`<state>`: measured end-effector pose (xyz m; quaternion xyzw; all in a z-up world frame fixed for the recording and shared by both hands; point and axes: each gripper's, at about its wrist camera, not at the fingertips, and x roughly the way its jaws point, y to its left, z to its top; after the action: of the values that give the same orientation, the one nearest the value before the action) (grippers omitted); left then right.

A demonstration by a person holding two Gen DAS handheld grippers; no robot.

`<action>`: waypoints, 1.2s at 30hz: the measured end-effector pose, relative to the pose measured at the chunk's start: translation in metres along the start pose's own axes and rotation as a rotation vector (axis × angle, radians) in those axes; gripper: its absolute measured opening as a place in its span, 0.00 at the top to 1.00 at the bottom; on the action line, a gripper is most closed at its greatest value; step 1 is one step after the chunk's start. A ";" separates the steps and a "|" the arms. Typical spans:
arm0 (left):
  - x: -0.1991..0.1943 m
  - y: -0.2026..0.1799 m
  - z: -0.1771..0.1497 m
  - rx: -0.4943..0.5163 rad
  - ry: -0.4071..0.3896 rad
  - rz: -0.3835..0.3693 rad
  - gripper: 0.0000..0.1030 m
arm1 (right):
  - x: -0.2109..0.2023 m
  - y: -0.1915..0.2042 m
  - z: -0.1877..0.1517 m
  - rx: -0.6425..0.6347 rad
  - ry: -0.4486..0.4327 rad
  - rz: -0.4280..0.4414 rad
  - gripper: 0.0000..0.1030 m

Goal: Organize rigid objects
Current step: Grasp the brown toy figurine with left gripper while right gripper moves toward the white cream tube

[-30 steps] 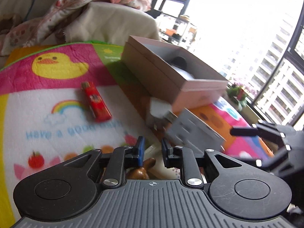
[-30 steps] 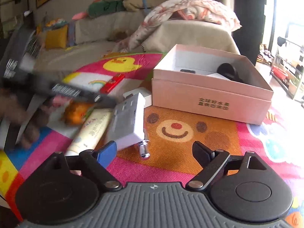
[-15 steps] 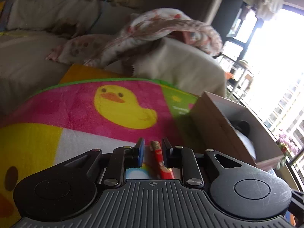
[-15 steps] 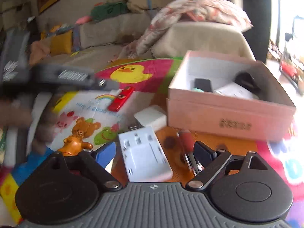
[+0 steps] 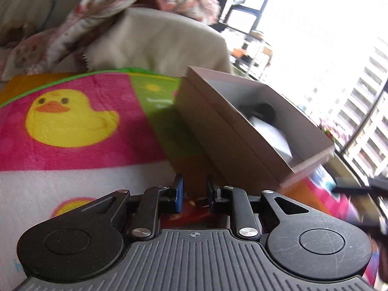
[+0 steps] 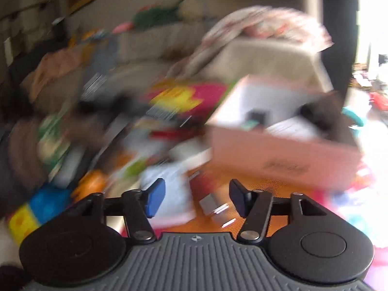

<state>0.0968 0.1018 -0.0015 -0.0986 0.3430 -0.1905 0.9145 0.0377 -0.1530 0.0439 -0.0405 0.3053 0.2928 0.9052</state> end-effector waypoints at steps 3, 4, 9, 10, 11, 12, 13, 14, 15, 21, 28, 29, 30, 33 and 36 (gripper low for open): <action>-0.010 -0.013 -0.011 0.063 0.031 -0.029 0.80 | 0.006 -0.029 0.016 0.091 -0.009 -0.062 0.46; -0.015 -0.016 -0.015 0.075 0.040 -0.042 0.80 | 0.006 -0.037 0.020 0.122 -0.025 -0.100 0.48; -0.035 -0.016 -0.031 0.063 0.056 -0.087 0.82 | -0.016 -0.072 0.019 0.255 -0.218 -0.299 0.38; -0.040 -0.012 -0.032 0.034 0.043 -0.084 0.81 | -0.014 -0.081 0.019 0.286 -0.221 -0.329 0.32; -0.046 -0.008 -0.032 0.007 0.021 -0.074 0.81 | -0.011 -0.091 0.020 0.313 -0.211 -0.343 0.32; -0.054 -0.003 -0.032 -0.026 -0.010 -0.055 0.81 | -0.005 -0.101 0.021 0.342 -0.189 -0.339 0.32; -0.062 0.005 -0.031 -0.057 -0.041 -0.035 0.81 | 0.002 -0.110 0.020 0.376 -0.156 -0.324 0.32; -0.072 0.010 -0.031 -0.085 -0.068 -0.016 0.81 | 0.010 -0.116 0.020 0.415 -0.116 -0.297 0.32; -0.082 0.016 -0.031 -0.112 -0.094 0.001 0.81 | 0.018 -0.120 0.018 0.453 -0.081 -0.255 0.31; -0.131 0.018 -0.047 -0.112 -0.077 0.015 0.81 | 0.044 -0.080 0.028 0.419 -0.032 -0.133 0.28; -0.173 -0.021 -0.097 0.032 0.089 -0.179 0.81 | 0.004 -0.017 0.024 0.171 -0.084 -0.113 0.20; -0.176 -0.029 -0.105 0.079 0.114 -0.191 0.80 | -0.003 -0.006 0.019 0.118 -0.072 -0.078 0.17; -0.180 -0.038 -0.112 0.136 0.102 -0.183 0.80 | -0.010 0.005 0.013 0.068 -0.054 -0.034 0.15; -0.185 -0.053 -0.122 0.198 0.122 -0.194 0.80 | -0.029 0.045 -0.015 -0.073 0.020 0.097 0.15; -0.186 -0.059 -0.124 0.230 0.116 -0.170 0.80 | -0.037 0.088 -0.042 -0.209 0.058 0.148 0.15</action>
<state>-0.1310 0.1195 0.0338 -0.0105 0.3615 -0.3107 0.8790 -0.0577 -0.1094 0.0403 -0.1203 0.3013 0.3876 0.8628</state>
